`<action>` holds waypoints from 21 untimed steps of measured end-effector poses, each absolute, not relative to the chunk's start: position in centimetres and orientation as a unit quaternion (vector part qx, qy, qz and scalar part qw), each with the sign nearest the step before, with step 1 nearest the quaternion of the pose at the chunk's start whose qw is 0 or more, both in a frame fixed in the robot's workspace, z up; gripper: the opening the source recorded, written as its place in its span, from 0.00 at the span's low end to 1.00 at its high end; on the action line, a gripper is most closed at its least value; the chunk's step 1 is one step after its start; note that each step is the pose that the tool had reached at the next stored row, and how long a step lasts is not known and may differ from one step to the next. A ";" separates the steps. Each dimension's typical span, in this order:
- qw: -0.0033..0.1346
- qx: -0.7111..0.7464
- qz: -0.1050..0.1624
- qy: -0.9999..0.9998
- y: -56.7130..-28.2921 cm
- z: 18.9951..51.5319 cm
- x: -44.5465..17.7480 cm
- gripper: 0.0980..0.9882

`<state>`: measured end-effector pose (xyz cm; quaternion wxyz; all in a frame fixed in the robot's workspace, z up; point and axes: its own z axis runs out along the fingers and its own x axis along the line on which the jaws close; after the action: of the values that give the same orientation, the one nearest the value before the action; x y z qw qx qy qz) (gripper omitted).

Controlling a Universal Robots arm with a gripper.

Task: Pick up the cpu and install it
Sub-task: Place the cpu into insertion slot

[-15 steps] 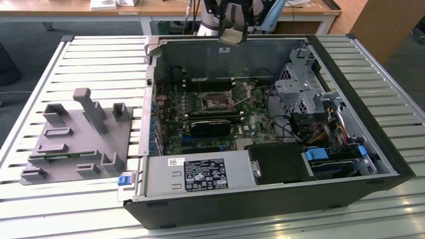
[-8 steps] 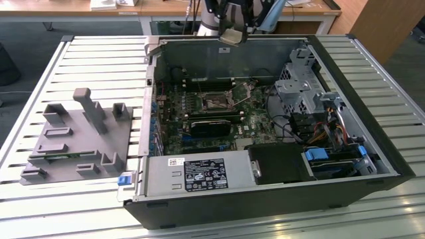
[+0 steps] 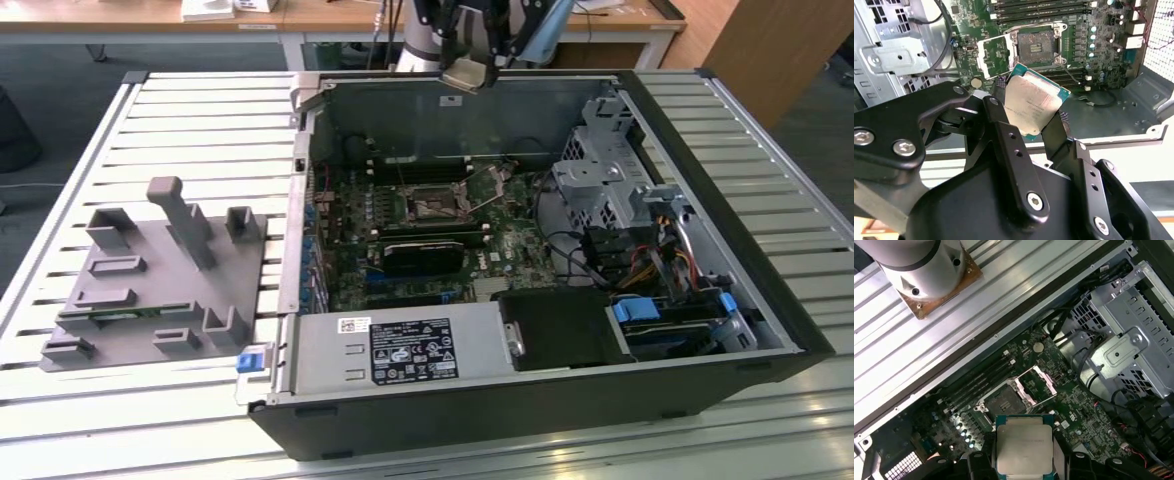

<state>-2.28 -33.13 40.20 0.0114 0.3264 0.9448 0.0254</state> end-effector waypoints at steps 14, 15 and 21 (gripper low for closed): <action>0.013 0.384 0.025 0.923 -33.1 40.1 -2.3 0.49; 0.013 0.388 0.025 0.921 -33.1 40.1 -2.3 0.49; 0.014 0.406 0.024 0.913 -33.1 40.1 -2.3 0.49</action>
<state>-2.28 -33.12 40.11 0.0136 0.4065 0.9132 0.0243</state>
